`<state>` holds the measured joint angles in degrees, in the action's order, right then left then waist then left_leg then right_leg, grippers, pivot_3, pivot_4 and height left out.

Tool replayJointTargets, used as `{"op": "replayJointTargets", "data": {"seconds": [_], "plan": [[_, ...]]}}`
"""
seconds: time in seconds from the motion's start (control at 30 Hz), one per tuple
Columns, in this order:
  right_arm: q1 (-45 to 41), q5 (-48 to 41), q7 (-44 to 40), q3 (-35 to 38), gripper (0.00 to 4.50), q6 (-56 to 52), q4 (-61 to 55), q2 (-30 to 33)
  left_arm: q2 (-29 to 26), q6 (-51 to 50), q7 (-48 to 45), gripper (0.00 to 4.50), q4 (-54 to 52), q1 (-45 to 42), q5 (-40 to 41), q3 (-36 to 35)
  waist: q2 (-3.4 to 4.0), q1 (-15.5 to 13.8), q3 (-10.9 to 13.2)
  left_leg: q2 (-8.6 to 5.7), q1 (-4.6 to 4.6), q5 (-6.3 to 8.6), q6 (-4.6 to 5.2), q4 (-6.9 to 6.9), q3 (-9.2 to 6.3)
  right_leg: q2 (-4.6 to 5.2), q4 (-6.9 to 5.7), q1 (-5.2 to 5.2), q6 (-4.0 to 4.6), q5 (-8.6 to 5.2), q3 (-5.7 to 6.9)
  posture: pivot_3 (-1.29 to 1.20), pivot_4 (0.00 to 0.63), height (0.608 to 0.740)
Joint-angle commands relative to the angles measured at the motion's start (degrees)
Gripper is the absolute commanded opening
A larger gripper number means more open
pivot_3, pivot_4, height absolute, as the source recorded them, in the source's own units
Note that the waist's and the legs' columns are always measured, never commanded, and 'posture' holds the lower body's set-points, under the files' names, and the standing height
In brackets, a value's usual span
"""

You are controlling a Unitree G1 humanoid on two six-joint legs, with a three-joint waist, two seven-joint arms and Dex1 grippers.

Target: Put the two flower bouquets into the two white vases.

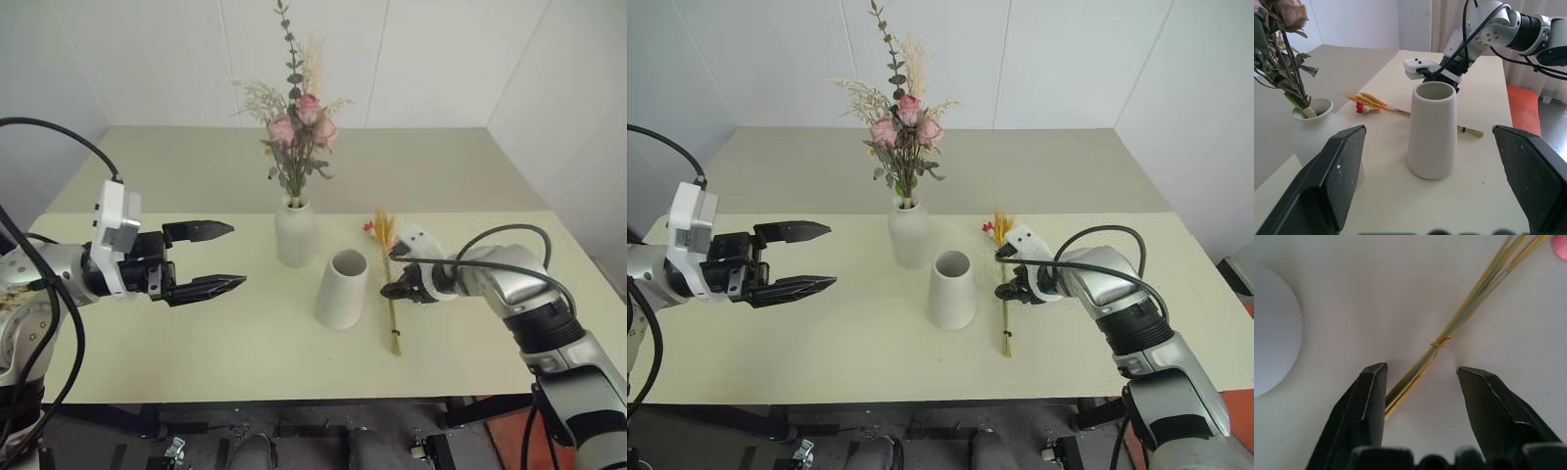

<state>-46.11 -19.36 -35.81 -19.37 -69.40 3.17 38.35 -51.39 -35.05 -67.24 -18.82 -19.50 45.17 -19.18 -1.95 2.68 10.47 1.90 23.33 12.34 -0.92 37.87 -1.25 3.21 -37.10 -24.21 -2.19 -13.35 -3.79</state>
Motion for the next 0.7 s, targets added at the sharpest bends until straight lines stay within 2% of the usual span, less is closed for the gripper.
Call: {"op": "replayJointTargets", "data": {"seconds": [0.03, 0.13, 0.17, 0.27, 0.47, 0.6, 0.7], "plan": [[-0.25, 1.60, 0.47, 1.48, 1.21, 1.94, -0.20, -0.53, -0.82, 1.12, 0.48, 4.50, -1.64, 0.13, 0.99, -1.99, 0.00, 0.00, 0.00, 0.02, 0.01, 0.00, 0.00, 0.00, 0.00, -0.01, 0.00, -0.01, 0.00, 0.00, 0.00, 0.00, 0.150, 0.740], [0.27, 2.73, 1.59, 2.86, 0.13, 2.70, -0.55, -0.67, -0.83, 1.10, 0.62, 4.50, -1.73, 0.05, 1.06, -1.87, 0.00, -0.11, 0.00, 0.01, 0.03, 0.00, 0.00, -0.01, 0.00, -0.01, 0.02, -0.01, 0.00, 0.00, 0.00, 0.00, 0.150, 0.740], [0.32, 3.02, 2.25, 3.77, 0.02, 2.74, -0.27, -0.71, -0.81, 1.15, 0.62, 4.50, -1.58, -0.15, 0.97, -1.68, 0.00, -0.11, 0.00, 0.01, 0.04, 0.00, 0.00, -0.01, 0.00, 0.00, 0.02, -0.01, 0.00, 0.00, 0.00, 0.00, 0.150, 0.740], [0.43, 3.49, 3.68, 6.54, 0.02, 2.64, 0.09, -0.90, -0.75, 1.24, 0.56, 4.50, -1.29, -0.56, 0.84, -1.28, 0.00, -0.14, 0.00, 0.00, 0.04, 0.00, 0.00, -0.01, 0.00, 0.00, 0.02, -0.01, 0.00, 0.00, 0.00, 0.00, 0.150, 0.740], [0.55, 2.84, 6.72, 17.43, 0.02, 5.83, -3.01, -0.47, -0.77, 1.46, -0.25, 4.50, -0.06, -1.91, 0.46, -0.08, 0.00, -0.19, 0.00, 0.00, 0.06, 0.00, 0.00, -0.02, 0.00, 0.00, 0.03, -0.03, 0.00, 0.00, 0.00, 0.00, 0.150, 0.740], [0.08, -1.98, 10.72, 32.10, 0.02, 16.97, -10.15, -6.54, -0.98, 1.40, -1.93, 4.50, 1.59, -3.75, 0.33, 1.39, 0.01, -0.11, 0.01, 0.00, 0.05, 0.00, 0.00, -0.05, 0.00, -0.01, 0.02, -0.04, 0.00, 0.00, 0.00, 0.00, 0.150, 0.740], [-1.23, -9.28, 11.02, 38.71, 0.02, 19.29, -16.38, -12.57, -1.08, 1.34, -3.36, 4.50, 2.98, -4.92, 0.20, 2.55, 0.01, 0.17, 0.01, 0.05, 0.03, 0.00, 0.00, -0.09, 0.01, -0.05, 0.02, -0.05, 0.00, 0.00, -0.02, 0.00, 0.150, 0.740]]}}
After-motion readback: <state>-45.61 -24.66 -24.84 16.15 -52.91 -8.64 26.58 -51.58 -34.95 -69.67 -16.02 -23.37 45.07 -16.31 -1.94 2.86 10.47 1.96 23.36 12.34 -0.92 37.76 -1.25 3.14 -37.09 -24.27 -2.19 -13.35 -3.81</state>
